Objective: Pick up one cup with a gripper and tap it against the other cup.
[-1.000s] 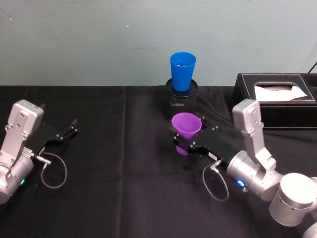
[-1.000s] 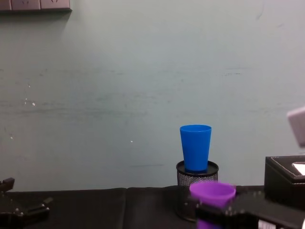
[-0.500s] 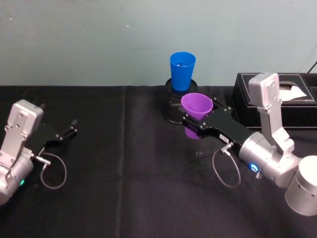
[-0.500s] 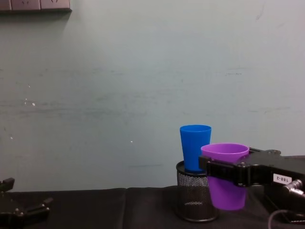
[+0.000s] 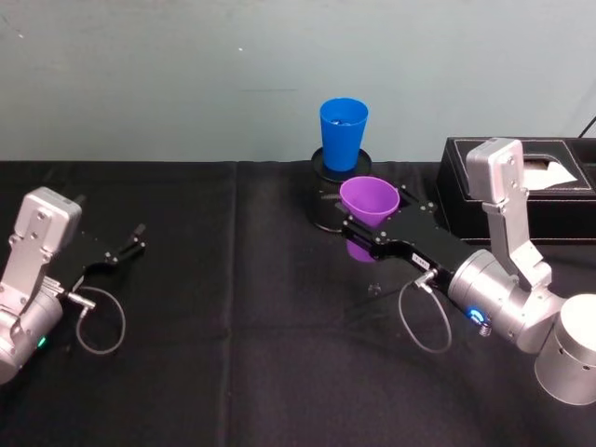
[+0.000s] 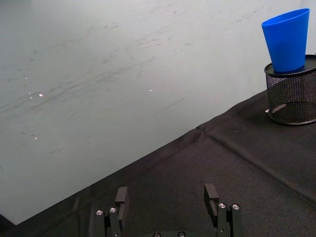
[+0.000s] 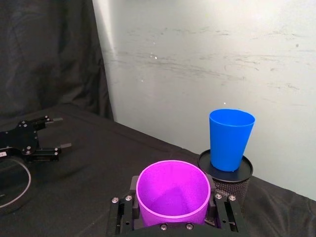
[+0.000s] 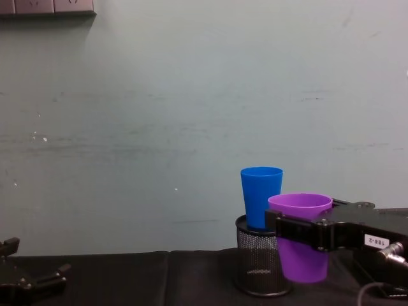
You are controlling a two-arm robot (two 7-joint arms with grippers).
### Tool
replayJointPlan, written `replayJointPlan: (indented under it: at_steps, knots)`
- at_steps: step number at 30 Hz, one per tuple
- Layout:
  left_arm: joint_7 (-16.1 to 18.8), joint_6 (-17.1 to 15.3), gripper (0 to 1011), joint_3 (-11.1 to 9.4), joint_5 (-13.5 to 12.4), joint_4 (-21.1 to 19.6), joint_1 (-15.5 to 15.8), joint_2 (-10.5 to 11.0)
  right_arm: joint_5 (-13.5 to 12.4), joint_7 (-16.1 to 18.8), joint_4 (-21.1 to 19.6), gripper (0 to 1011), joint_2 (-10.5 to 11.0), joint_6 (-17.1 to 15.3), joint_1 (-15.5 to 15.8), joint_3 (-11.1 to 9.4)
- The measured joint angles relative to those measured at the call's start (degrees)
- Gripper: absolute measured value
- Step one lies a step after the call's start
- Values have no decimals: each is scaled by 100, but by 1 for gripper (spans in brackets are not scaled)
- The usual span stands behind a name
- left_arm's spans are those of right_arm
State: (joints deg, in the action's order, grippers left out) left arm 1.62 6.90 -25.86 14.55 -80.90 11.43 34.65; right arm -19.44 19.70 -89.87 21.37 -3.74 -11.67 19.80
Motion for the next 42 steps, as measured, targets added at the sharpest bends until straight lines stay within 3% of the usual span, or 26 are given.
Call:
replayJointPlan:
  at_steps: [42]
  knots:
    - [0,0,1000,0,0,0,0,0,2,5,14,741,0,26,-6,9]
